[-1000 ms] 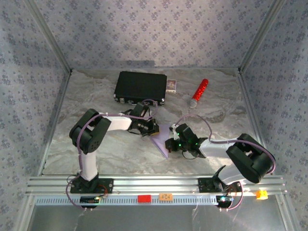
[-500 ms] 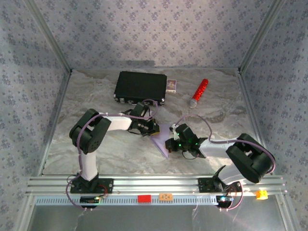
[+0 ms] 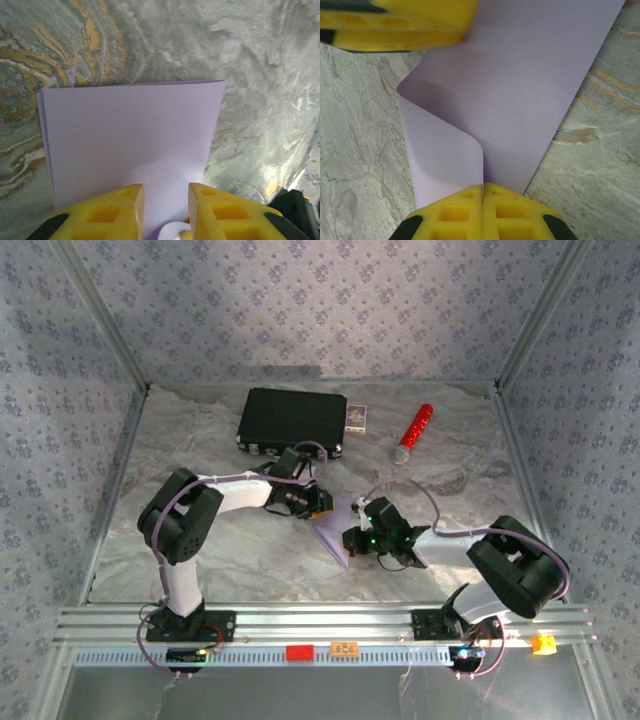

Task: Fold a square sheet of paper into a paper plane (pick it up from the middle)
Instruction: Third fold the triangle at the center of the table.

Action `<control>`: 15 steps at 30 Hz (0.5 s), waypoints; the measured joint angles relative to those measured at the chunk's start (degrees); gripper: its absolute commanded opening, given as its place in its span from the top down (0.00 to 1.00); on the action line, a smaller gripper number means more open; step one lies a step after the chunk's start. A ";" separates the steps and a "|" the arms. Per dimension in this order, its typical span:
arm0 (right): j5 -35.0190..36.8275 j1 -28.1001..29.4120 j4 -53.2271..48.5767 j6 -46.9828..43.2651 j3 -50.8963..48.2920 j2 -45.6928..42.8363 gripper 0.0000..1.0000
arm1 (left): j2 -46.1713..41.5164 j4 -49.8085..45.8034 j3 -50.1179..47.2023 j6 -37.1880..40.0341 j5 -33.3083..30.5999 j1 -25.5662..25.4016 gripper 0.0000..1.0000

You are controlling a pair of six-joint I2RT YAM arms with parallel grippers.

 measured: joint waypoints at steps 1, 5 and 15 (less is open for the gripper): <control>0.00 0.00 0.04 0.00 0.00 0.04 0.96 | -0.98 0.20 -0.52 -0.02 -0.17 0.07 0.70; 0.00 0.00 0.04 0.00 0.07 0.11 0.96 | -5.29 1.22 -3.87 -0.85 -0.59 0.09 0.68; -0.02 0.00 -0.17 0.00 0.70 0.59 0.96 | -11.04 4.94 -9.11 -4.13 0.11 -1.22 0.94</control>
